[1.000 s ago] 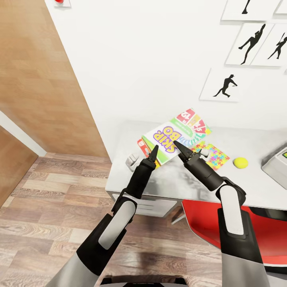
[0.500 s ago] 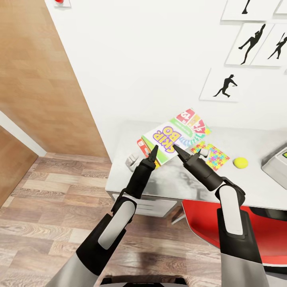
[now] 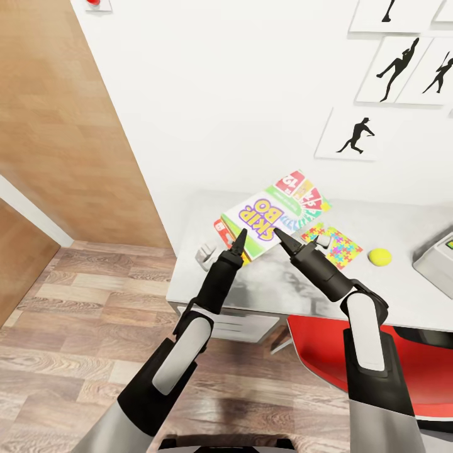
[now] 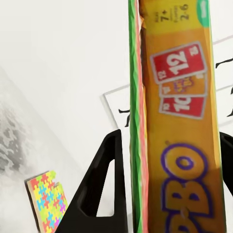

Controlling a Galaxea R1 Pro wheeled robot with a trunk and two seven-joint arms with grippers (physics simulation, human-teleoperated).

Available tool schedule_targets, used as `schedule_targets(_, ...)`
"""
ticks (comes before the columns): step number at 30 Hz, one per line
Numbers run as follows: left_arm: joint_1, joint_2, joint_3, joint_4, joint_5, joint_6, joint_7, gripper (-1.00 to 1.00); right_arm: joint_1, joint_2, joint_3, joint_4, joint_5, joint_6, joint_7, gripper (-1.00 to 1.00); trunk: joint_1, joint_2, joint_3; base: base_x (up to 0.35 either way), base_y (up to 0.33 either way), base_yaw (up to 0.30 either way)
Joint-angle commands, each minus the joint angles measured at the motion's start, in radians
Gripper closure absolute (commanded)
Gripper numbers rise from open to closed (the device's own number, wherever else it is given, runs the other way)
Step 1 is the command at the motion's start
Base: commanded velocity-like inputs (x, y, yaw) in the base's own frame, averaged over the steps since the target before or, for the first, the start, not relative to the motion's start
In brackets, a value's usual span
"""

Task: Put all the toys in the child's room - the three board games (two on the bed and one on the table), the two jigsaw puzzles on the table, and the tennis ball on the table - inside the toy box on the table in the child's room.

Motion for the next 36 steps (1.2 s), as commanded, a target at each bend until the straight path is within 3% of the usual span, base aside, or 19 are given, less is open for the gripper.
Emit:
schedule_targets(1, -0.001, 0.001, -0.001, 0.0, 0.012, -0.003, -0.005, 1.0, -0.001, 0.001, -0.003, 0.0, -0.005, 0.007, 0.003, 1.0, 0.001, -0.002, -0.001, 0.0, 0.0, 0.0)
schedule_targets(24, -0.001, 0.001, -0.001, 0.0, 0.013, 0.0, -0.005, 1.0, -0.002, 0.001, -0.003, 0.0, -0.006, 0.006, 0.004, 1.0, 0.001, -0.002, -0.001, 0.0, 0.0, 0.0)
schedule_targets(25, -0.001, 0.001, -0.001, 0.0, 0.013, 0.0, -0.005, -1.0, -0.002, 0.001, -0.002, 0.0, -0.006, 0.006, 0.004, 1.0, 0.001, -0.002, -0.001, 0.0, 0.0, 0.0)
schedule_targets(31, -0.003, 0.0, -0.003, -0.001, 0.015, 0.005, 0.013, -1.0, -0.002, 0.0, -0.003, 0.0, -0.007, 0.007, 0.004, 1.0, 0.001, -0.002, -0.001, 0.0, 0.0, 0.0)
schedule_targets(36, -0.003, 0.0, -0.007, -0.036, 0.042, 0.011, 0.084, -1.0, -0.003, -0.003, -0.003, 0.0, -0.006, 0.007, 0.003, 1.0, 0.001, -0.002, -0.001, 0.0, 0.0, 0.0)
